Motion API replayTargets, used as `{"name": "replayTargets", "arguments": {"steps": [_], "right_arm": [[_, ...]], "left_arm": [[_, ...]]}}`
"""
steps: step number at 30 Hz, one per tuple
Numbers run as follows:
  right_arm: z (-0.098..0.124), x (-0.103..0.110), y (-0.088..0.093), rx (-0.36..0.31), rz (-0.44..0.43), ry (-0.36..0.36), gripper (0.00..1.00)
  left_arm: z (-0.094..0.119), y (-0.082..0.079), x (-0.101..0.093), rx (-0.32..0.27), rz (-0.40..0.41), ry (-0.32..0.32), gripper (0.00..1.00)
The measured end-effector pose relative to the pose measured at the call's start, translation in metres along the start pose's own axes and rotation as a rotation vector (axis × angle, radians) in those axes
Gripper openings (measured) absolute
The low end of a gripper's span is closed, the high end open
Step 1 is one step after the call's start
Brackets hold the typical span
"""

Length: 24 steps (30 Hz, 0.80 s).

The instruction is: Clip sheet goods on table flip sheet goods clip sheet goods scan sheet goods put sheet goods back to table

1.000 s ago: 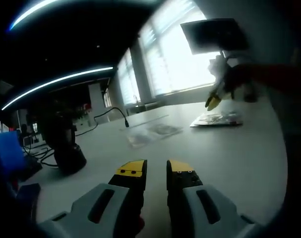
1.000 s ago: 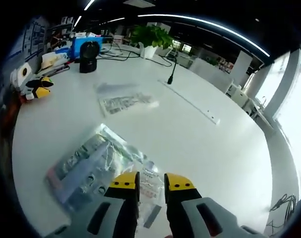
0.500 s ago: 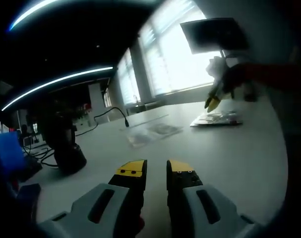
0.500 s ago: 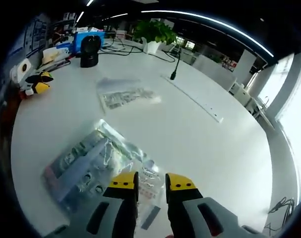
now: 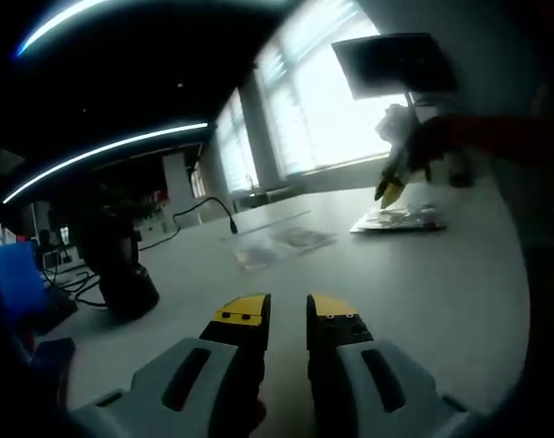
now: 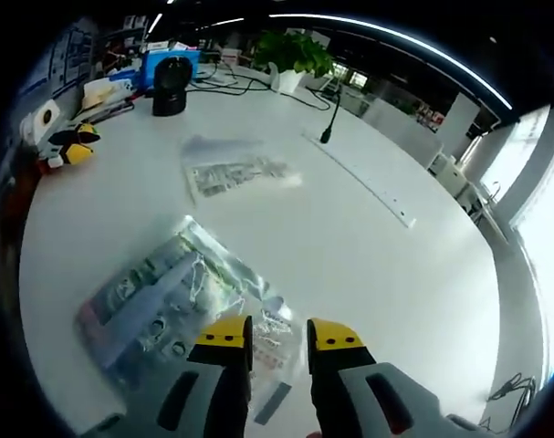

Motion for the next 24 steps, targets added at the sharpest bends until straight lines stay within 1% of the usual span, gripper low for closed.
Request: {"name": "replayTargets", "arguments": {"steps": [4,8,11,14,20,22,24], "right_arm": [[0.001,-0.005,0.0,0.008,-0.007,-0.007,0.2],[-0.002,-0.013,0.007,0.049,-0.012,-0.012,0.2],[-0.003,-0.016,0.01,0.064,-0.018,-0.021,0.2],[-0.005,-0.015,0.012,0.074,-0.021,-0.047,0.2],[-0.01,-0.017,0.016,0.091,-0.023,-0.069,0.2],[-0.013,-0.015,0.018,0.099,-0.012,-0.084,0.19],[-0.014,-0.012,0.018,0.103,-0.005,-0.097,0.16]], "left_arm": [[0.0,0.0,0.0,0.001,-0.002,-0.002,0.08],[0.0,0.0,0.0,0.002,-0.002,-0.002,0.08],[0.0,0.0,0.0,0.002,-0.002,-0.002,0.08],[0.0,0.0,0.0,0.002,-0.002,-0.001,0.08],[0.0,0.0,0.0,0.002,-0.003,0.0,0.08],[0.0,0.0,0.0,0.002,-0.005,0.0,0.08],[-0.001,0.0,0.0,0.003,-0.006,0.0,0.08]]}}
Point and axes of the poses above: the point that each gripper's makers call its tool centre point, and the gripper's own axes: z roughly backward along the fingers, x roughly to its left, y roughly out of its underside, the point moved 5 cm from there along z, roughly backward along the fingers, and after that the axes turned 7 degrees about z, right-handed, at the moved point
